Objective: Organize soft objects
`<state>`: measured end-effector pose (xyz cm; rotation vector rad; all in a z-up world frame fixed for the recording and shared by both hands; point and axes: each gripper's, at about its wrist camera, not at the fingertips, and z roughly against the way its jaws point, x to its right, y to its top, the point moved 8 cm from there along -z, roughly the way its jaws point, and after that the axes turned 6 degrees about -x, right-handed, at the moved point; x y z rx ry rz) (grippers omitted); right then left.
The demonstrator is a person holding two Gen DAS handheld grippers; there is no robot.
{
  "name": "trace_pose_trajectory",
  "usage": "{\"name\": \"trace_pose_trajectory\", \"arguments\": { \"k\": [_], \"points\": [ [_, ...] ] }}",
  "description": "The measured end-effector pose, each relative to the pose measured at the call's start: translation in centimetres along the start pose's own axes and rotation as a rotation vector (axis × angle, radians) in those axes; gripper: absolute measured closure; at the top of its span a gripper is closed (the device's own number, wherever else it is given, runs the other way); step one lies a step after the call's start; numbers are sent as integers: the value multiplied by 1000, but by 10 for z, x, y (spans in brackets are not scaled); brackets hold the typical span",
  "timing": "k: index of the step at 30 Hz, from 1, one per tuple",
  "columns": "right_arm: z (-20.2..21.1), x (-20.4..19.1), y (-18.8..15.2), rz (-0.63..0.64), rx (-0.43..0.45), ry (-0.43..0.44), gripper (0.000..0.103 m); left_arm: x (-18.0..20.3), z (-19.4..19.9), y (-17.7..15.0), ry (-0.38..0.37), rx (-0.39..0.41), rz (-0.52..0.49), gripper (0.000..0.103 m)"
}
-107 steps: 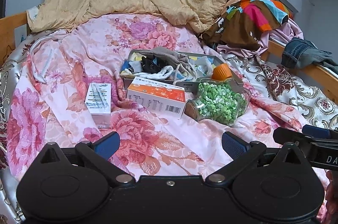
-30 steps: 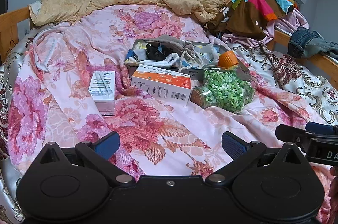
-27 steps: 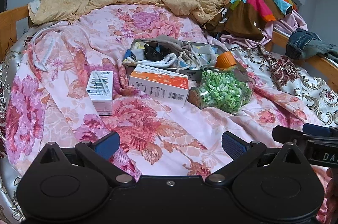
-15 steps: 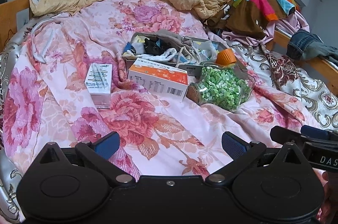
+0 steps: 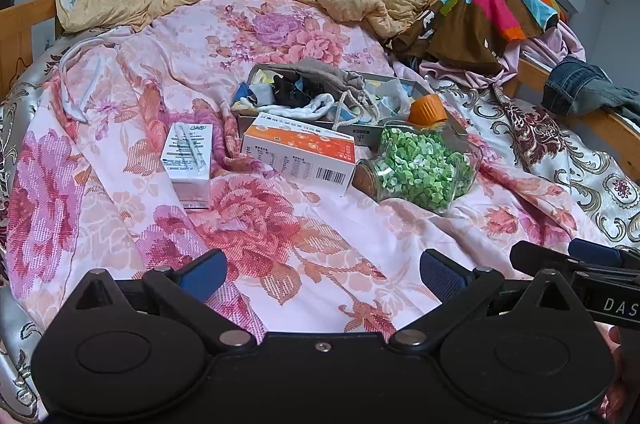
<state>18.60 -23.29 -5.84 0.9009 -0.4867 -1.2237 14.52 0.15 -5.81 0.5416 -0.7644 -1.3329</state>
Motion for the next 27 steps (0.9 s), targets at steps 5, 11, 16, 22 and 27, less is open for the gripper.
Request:
{"name": "trace_pose_trajectory", "arguments": {
  "k": [5,11,16,22,27],
  "points": [
    [0,0,0,0,0,0,0,0,0,0,0,-2,1,1],
    [0,-1,0,0,-1,-1,0,1,0,0,0,3,-12,1],
    [0,-1,0,0,-1,-1,0,2,1,1,13,16,-35,1],
    [0,-1,0,0,-1,-1,0,1,1,1,15,13,-32,1],
    [0,-1,0,0,-2,-1,0,0,1,1,24,9,-36,1]
  ]
}}
